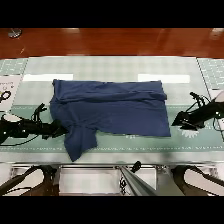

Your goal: Fold the shirts.

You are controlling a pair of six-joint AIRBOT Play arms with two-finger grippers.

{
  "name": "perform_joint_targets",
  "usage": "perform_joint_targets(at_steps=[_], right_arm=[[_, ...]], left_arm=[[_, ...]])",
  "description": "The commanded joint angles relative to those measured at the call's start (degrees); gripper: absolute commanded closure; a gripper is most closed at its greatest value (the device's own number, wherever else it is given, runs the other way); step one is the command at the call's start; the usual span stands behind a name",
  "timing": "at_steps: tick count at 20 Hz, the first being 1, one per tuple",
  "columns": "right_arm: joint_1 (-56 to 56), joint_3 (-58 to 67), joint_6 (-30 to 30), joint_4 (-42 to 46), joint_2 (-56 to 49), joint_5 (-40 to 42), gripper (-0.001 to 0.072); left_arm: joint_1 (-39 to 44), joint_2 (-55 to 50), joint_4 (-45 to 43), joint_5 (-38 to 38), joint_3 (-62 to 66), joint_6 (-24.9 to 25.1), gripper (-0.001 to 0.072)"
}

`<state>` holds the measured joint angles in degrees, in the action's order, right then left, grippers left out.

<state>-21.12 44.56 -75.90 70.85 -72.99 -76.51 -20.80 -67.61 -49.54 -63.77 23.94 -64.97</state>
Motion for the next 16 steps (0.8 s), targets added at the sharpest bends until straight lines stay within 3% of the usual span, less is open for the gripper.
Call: perform_joint_targets(at_steps=[1,8,9,10,11,12,16], right_arm=[[-3.4,-7.2,1.8,-7.1,3.6,3.4,0.0165],[7.0,-12.4,1.0,-15.3,4.0,14.5,0.0173],[9.0,-12.4,0.4,-14.7,4.0,15.9,0.0244],[10.6,-12.4,-0.4,-13.9,4.0,17.4,0.0415],[11.4,-12.3,-0.9,-13.9,4.0,18.3,0.0636],[11.5,-11.8,-0.9,-14.0,4.1,18.3,0.0674],[11.5,-4.5,0.6,-12.8,10.6,18.6,0.0675]], left_arm=[[-1.7,0.2,-0.3,0.1,0.0,0.9,0.0688],[-1.8,0.2,-0.3,-0.6,0.0,1.5,0.0688],[-1.8,0.2,-0.3,-0.5,0.0,1.5,0.0688],[-1.8,0.1,-0.3,-0.5,0.2,1.5,0.0688],[-1.8,0.2,-0.3,-0.5,0.7,1.5,0.0688],[-1.8,0.2,-0.3,-0.6,1.7,1.6,0.0689],[-1.8,2.6,-0.3,-2.0,11.3,1.6,0.0688]])
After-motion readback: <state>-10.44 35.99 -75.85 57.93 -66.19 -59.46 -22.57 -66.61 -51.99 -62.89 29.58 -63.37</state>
